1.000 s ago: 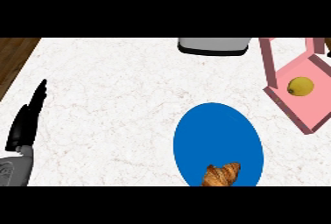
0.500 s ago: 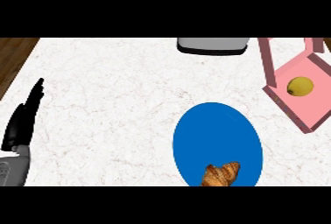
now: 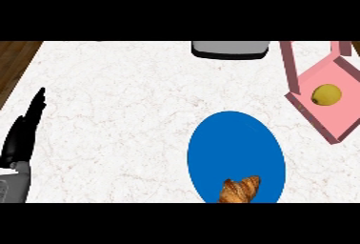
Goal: Pick the lemon from the plate and place it in the cardboard box
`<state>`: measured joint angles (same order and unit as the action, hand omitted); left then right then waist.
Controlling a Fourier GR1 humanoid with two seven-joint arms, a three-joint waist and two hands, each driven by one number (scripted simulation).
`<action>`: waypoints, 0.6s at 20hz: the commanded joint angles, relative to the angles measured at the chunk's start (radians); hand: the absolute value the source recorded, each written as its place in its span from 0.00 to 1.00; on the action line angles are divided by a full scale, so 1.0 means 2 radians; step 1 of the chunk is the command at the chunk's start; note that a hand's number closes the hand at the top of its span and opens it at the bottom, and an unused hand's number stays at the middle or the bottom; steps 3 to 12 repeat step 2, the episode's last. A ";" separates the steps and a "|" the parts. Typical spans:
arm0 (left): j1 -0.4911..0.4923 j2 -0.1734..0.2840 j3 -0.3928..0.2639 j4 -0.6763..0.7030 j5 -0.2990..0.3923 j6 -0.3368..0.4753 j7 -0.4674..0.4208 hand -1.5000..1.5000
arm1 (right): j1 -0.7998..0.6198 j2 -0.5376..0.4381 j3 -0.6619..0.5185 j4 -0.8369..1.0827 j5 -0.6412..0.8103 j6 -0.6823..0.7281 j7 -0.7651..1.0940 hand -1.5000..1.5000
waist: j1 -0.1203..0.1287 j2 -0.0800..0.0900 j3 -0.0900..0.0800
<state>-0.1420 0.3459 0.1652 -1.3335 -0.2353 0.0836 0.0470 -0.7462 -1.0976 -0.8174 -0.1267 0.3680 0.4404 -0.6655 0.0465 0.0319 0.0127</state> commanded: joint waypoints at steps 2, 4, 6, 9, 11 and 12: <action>-0.009 0.003 0.000 -0.004 -0.001 -0.002 0.012 0.50 | 0.038 -0.023 0.010 -0.007 0.010 0.044 -0.027 0.00 | -0.003 0.001 0.002; -0.009 0.003 0.000 -0.004 -0.001 -0.002 0.012 0.50 | 0.038 -0.023 0.010 -0.007 0.010 0.044 -0.027 0.00 | -0.003 0.001 0.002; -0.009 0.003 0.000 -0.004 -0.001 -0.002 0.012 0.50 | 0.038 -0.023 0.010 -0.007 0.010 0.044 -0.027 0.00 | -0.003 0.001 0.002; -0.009 0.003 0.000 -0.004 -0.001 -0.002 0.012 0.50 | 0.038 -0.023 0.010 -0.007 0.010 0.044 -0.027 0.00 | -0.003 0.001 0.002; -0.009 0.003 0.000 -0.004 -0.001 -0.002 0.012 0.50 | 0.038 -0.023 0.010 -0.007 0.010 0.044 -0.027 0.00 | -0.003 0.001 0.002; -0.009 0.003 0.000 -0.004 -0.001 -0.002 0.012 0.50 | 0.038 -0.023 0.010 -0.007 0.010 0.044 -0.027 0.00 | -0.003 0.001 0.002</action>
